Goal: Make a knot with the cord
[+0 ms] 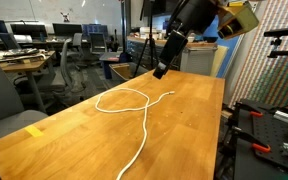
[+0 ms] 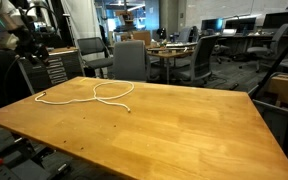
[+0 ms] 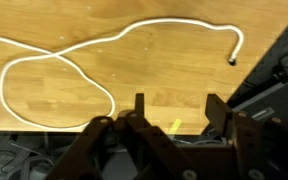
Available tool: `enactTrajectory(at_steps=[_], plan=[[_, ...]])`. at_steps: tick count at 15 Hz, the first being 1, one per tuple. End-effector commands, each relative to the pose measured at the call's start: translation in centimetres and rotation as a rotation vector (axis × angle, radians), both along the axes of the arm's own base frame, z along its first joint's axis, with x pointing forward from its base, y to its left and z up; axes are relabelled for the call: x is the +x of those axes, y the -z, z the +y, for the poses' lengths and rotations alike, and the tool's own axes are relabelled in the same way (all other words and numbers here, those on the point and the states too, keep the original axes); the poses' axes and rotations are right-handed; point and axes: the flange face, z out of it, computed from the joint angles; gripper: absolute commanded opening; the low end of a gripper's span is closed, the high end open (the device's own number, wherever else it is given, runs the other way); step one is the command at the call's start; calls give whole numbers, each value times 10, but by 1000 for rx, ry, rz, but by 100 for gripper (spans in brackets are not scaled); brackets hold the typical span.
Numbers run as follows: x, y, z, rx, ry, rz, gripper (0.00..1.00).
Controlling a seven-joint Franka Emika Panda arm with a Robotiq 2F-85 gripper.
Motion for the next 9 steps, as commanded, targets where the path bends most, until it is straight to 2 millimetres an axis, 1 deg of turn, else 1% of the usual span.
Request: enactTrajectory(at_steps=[1, 2, 3, 4, 5, 6, 7, 8, 9], plan=[[19, 1, -71, -185, -76, -12, 97], [24, 4, -91, -230, -109, -1, 100], [29, 5, -108, -276, -144, 6, 100], [32, 6, -121, -316, -179, 28, 100], [35, 15, -104, -249, -116, 30, 100], [37, 16, -116, -275, -135, 41, 100], [38, 16, -121, -286, -146, 44, 100], [38, 16, -122, -291, -153, 46, 100], [32, 20, -125, -324, -212, 139, 100]])
